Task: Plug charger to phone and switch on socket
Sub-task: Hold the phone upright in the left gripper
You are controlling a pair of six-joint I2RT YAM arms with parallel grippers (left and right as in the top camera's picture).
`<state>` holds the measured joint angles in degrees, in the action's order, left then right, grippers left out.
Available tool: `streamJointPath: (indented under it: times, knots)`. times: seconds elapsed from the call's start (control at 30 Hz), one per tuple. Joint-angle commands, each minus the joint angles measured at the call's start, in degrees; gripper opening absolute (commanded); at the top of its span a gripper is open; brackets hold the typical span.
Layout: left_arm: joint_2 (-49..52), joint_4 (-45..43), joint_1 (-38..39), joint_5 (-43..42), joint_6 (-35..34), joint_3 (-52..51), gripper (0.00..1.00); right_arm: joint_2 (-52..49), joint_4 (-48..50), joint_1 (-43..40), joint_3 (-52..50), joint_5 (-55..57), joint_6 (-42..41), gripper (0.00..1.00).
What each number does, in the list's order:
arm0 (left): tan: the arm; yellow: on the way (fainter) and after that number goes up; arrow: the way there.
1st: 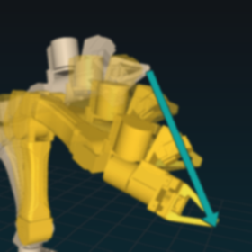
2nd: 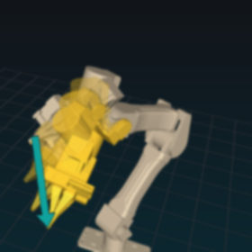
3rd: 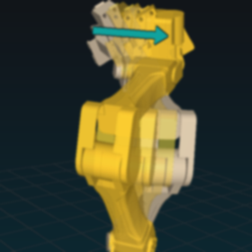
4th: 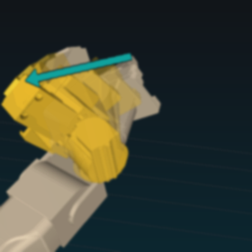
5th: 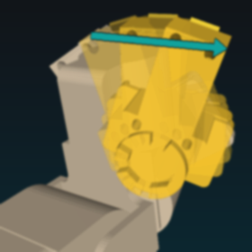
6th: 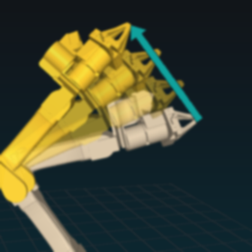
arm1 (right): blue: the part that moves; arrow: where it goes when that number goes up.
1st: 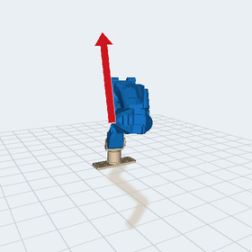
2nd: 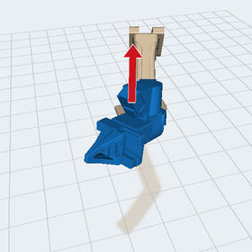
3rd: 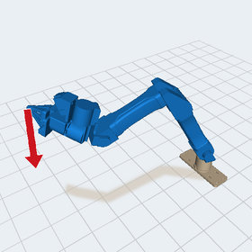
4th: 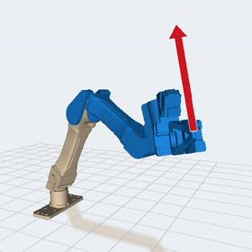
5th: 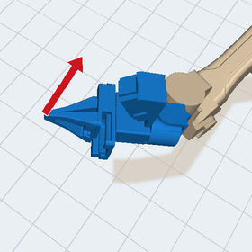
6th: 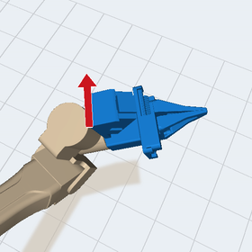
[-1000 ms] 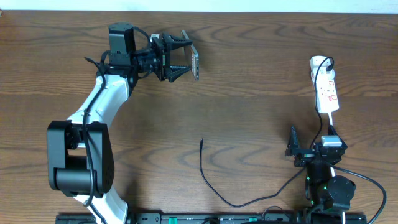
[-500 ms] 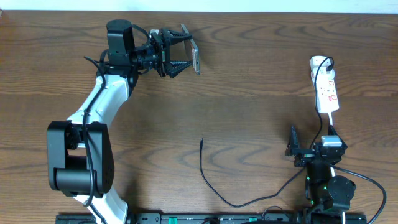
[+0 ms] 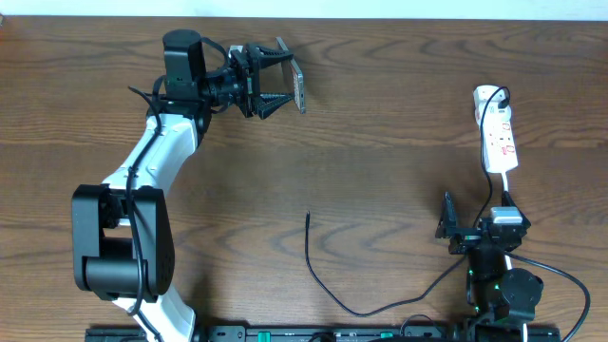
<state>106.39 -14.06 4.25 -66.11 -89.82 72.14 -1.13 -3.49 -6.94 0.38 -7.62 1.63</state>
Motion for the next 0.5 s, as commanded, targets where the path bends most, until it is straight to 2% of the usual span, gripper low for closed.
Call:
streamJointPath:
  times: [0.0, 0.47]
  knots:
    - [-2.1, -0.9, -0.1, -2.1, 0.2, 1.7, 0.07, 0.0, -0.2, 0.1, -0.1, 0.4, -0.7, 0.99]
    - [-2.1, -0.9, -0.1, -2.1, 0.6, 1.7, 0.08, 0.0, -0.2, 0.1, -0.1, 0.4, -0.7, 0.99]
